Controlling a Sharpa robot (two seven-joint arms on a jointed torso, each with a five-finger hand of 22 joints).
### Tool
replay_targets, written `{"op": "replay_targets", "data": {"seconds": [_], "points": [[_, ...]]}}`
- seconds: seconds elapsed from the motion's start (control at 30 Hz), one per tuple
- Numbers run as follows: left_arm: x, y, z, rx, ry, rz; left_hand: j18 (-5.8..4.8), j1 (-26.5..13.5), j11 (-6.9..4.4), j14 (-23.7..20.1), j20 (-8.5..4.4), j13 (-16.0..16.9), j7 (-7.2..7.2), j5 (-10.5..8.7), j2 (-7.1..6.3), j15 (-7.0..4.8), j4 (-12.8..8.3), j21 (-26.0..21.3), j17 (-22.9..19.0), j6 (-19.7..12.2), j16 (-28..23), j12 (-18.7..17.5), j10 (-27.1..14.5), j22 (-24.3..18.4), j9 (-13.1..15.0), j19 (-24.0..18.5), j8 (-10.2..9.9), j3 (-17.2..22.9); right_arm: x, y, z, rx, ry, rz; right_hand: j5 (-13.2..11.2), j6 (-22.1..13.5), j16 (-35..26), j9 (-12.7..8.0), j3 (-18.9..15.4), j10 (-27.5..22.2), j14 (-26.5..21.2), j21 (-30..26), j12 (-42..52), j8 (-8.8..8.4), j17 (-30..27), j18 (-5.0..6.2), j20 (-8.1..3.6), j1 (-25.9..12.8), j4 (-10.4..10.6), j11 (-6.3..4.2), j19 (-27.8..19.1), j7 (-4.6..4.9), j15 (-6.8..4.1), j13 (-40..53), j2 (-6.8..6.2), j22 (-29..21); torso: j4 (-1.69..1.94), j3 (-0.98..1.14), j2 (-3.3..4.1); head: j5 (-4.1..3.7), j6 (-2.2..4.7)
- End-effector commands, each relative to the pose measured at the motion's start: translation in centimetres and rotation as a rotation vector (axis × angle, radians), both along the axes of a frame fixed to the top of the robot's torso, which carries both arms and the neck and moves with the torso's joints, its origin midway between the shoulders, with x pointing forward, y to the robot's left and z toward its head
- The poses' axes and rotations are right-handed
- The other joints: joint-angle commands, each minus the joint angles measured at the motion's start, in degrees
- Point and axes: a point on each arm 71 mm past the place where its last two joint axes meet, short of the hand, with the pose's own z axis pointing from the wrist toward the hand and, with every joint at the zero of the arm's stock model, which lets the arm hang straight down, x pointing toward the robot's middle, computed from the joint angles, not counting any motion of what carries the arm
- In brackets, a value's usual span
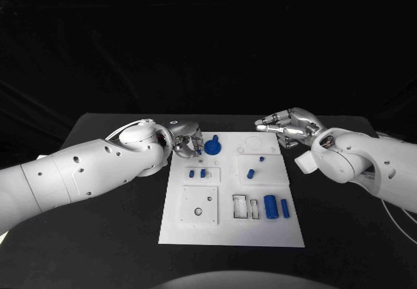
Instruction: Assemble the parts on the task board
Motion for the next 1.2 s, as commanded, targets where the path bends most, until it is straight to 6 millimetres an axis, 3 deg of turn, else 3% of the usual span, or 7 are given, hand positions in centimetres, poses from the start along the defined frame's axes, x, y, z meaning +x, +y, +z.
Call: {"op": "replay_targets", "data": {"seconds": [0.03, 0.4, 1.2], "points": [[0.1, -0.1, -0.5, 0.009, 0.029, 0.008, -0.81, -0.6, -0.07, 2.9, 0.32, 0.1, 0.13, 0.02, -0.07, 0.26, 0.0, 0.3, 0.1, 0.4, 0.4, -0.2, 0.4, 0.1, 0.0, 1.0, -0.3, 0.3, -0.1, 0.2, 0.0, 0.005, -0.003, 0.018, 0.3, -0.4, 0.2, -0.1, -0.3, 5.7, 6.0, -0.3, 0.2, -0.07, 15.1, 0.08, 0.5, 0.0, -0.1, 0.14, 1.2, 0.04, 0.48, 15.1, 0.67, 5.7, -0.09, -0.06, 0.12, -0.01, -0.04], [0.1, -0.4, -1.8, 0.033, 0.068, 0.005, -0.78, -1.2, -0.06, 2.9, 0.33, 0.1, 0.12, -0.02, -0.17, 0.27, 0.0, 0.2, 0.0, 0.4, 0.3, -0.6, 0.5, 0.0, 0.0, 1.0, -0.5, 0.3, -0.1, 0.3, 0.0, 0.006, -0.004, 0.019, 0.3, -0.4, 0.2, -0.1, -0.3, 5.7, 6.0, -0.3, 0.2, -0.07, 15.1, 0.08, 0.5, 0.0, -0.1, 0.14, 1.2, 0.04, 0.48, 15.1, 0.67, 5.7, -0.09, 0.01, 0.03, -0.08, -0.39], [-0.2, -0.7, -1.9, 0.031, 0.074, -0.012, -0.8, -1.5, -0.38, 2.9, 0.24, 0.4, -0.16, -0.05, -0.05, 0.07, -0.4, 0.4, 0.0, 1.1, 0.4, -0.7, 1.6, 0.3, 0.2, 1.0, -0.4, 0.3, 0.0, 0.3, 0.0, 0.006, -0.003, 0.02, 0.3, -0.4, 0.2, -0.1, -0.3, 5.7, 6.0, -0.3, 0.2, -0.07, 15.1, 0.08, 0.5, 0.0, -0.1, 0.14, 1.2, 0.04, 0.48, 15.1, 0.67, 5.7, -0.04, 0.03, 0.03, -0.27, -0.53]]}}
